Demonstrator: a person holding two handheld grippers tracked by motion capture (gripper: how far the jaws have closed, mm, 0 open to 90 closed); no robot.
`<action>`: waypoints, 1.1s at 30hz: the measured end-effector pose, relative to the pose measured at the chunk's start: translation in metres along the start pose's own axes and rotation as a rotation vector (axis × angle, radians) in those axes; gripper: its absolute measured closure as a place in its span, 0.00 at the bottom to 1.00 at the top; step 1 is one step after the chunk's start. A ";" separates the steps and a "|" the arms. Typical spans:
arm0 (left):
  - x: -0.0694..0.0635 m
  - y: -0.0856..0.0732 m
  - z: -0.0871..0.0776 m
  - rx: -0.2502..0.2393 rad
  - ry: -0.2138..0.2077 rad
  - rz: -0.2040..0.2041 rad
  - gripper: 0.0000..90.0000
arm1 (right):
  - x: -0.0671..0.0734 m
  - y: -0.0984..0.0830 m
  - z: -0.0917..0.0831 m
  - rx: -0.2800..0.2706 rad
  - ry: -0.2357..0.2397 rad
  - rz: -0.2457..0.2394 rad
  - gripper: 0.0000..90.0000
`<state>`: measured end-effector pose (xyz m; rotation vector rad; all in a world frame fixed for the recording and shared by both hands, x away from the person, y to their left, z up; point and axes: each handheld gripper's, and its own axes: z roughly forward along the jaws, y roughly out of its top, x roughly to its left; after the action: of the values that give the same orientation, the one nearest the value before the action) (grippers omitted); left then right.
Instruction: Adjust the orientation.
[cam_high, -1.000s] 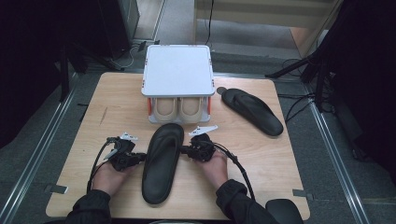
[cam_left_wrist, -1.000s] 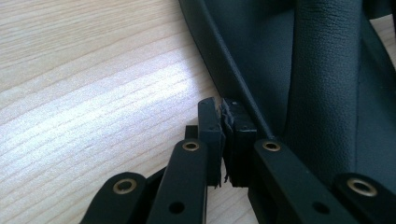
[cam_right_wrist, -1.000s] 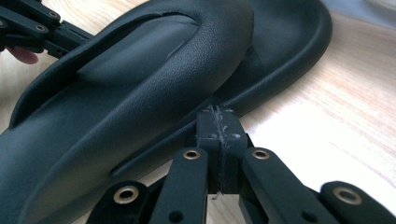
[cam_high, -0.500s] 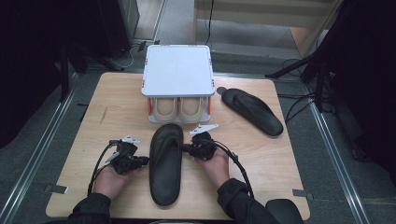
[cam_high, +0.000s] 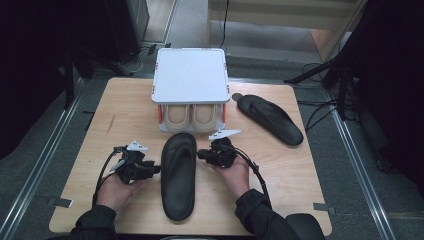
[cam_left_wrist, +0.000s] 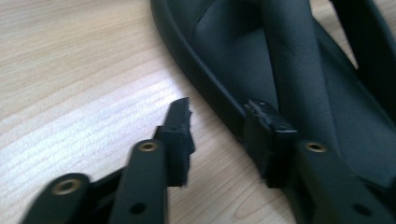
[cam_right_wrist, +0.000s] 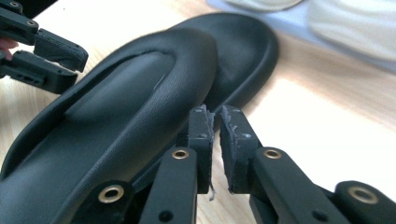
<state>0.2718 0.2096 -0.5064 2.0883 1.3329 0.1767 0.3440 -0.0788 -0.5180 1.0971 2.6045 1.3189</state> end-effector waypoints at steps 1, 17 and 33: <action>0.001 0.000 -0.001 -0.003 -0.006 -0.004 0.65 | -0.001 0.001 -0.002 -0.006 0.000 -0.004 0.91; 0.016 0.005 -0.012 -0.057 -0.041 0.007 0.43 | -0.033 0.007 -0.044 -0.049 -0.066 0.043 0.81; 0.023 0.012 -0.009 -0.049 -0.026 0.008 0.41 | -0.065 -0.001 -0.096 -0.103 -0.128 0.097 0.90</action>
<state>0.2879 0.2301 -0.4974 2.0486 1.2924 0.1825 0.3616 -0.1850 -0.4754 1.2605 2.3935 1.3354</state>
